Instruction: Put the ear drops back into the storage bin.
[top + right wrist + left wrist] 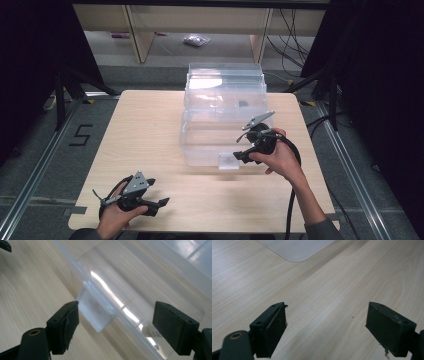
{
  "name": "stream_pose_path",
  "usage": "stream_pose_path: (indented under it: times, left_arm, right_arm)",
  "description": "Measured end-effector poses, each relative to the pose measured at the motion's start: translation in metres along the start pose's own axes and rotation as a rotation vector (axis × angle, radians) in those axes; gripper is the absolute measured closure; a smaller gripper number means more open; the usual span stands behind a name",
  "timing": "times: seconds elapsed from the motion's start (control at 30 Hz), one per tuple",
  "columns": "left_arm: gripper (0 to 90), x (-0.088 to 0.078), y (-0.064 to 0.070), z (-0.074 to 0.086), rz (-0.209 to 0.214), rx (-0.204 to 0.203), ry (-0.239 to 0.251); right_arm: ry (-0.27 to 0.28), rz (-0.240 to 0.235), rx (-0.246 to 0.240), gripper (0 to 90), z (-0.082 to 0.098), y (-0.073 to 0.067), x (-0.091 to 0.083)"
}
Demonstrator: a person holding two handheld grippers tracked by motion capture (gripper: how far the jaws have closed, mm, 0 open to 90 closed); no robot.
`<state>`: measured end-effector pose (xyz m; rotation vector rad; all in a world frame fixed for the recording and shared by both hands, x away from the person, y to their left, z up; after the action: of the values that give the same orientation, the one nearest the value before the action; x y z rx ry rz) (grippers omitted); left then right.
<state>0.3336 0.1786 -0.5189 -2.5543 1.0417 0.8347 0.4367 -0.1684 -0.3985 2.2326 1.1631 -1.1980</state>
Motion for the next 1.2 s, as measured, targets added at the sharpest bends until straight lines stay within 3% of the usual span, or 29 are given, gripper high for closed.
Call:
stream_pose_path:
  times: [0.07,0.13,0.17,0.2,0.33,0.4,0.47,0.5,0.57,0.6,0.67,0.77,0.8,0.87,0.9,1.0,1.03,1.1,1.2]
  left_arm:
    - [16.0,0.000,0.001,0.000,0.003,-0.008,0.003]
    - [15.9,0.000,0.001,0.000,0.003,-0.007,0.003]
    - [15.9,0.000,0.001,0.000,0.003,-0.007,0.004]
    - [15.9,0.000,0.001,0.000,0.003,-0.007,0.003]
    - [16.0,0.000,0.000,0.000,0.000,0.000,0.000]
    - [15.9,0.000,0.000,0.000,0.001,-0.001,0.001]
    - [15.9,0.000,0.001,0.000,-0.002,-0.006,0.003]
    - [16.0,0.000,0.001,0.000,-0.002,-0.005,0.003]
    - [16.0,-0.001,-0.001,0.000,-0.008,0.025,-0.007]
    - [15.9,0.000,0.002,-0.001,0.001,-0.013,0.016]
    - [15.9,0.000,0.001,-0.001,-0.002,-0.004,0.015]
    - [15.9,0.000,0.001,-0.001,-0.007,0.004,0.009]
    - [16.0,-0.001,0.001,-0.001,-0.007,0.003,0.009]
    - [16.0,-0.001,0.001,-0.001,-0.007,0.003,0.010]
    - [16.0,0.000,0.001,-0.001,-0.005,-0.001,0.015]
    - [16.0,-0.001,0.001,-0.001,-0.008,0.003,0.010]
    - [16.0,-0.001,0.001,-0.001,-0.007,0.003,0.010]
    - [15.9,-0.001,0.001,-0.001,-0.008,0.003,0.010]
    - [16.0,-0.001,0.001,-0.001,-0.003,0.002,0.011]
  right_arm:
    - [-0.005,0.003,0.026,21.9,0.001,-0.003,0.000]
    - [0.006,-0.018,-0.029,21.8,0.002,-0.004,0.001]
    - [-0.005,-0.005,0.018,21.8,0.003,-0.008,0.000]
    - [0.019,-0.012,-0.022,21.8,0.004,-0.007,0.001]
    - [0.008,-0.013,0.022,21.8,0.006,-0.012,0.002]
    - [0.015,-0.024,-0.002,21.8,0.009,-0.012,0.003]
    - [0.039,-0.031,0.011,21.8,0.011,-0.014,0.004]
    - [0.039,-0.029,-0.010,21.7,0.011,-0.014,0.003]
    - [0.039,-0.038,-0.021,21.7,0.012,-0.014,0.004]
    - [0.045,-0.045,-0.014,21.7,0.012,-0.015,0.002]
    - [0.057,-0.039,-0.007,21.7,0.012,-0.016,0.002]
    - [0.079,-0.036,-0.046,21.7,0.013,-0.017,0.004]
    - [0.065,-0.043,-0.055,21.6,0.013,-0.017,0.003]
    - [0.071,-0.044,-0.050,21.6,0.013,-0.018,0.004]
    - [0.056,-0.048,-0.023,21.5,0.014,-0.021,0.003]
    - [0.058,-0.050,-0.052,21.3,0.014,-0.021,0.005]
    - [0.068,-0.047,-0.030,21.1,0.014,-0.023,0.006]
    - [0.047,-0.038,-0.036,21.0,0.015,-0.023,0.005]
    - [0.069,-0.040,-0.049,20.7,0.015,-0.024,0.005]
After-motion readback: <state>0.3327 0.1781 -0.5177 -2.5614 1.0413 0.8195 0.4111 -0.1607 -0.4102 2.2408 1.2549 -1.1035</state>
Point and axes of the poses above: each handheld gripper's, and its own axes: x roughly forward along the jaws, z roughly out of its underside, y roughly to its right, the point moved 3 cm from there along x, roughly forward along the jaws, and after that the axes turned 6 degrees about -z, right-handed, at the moved point
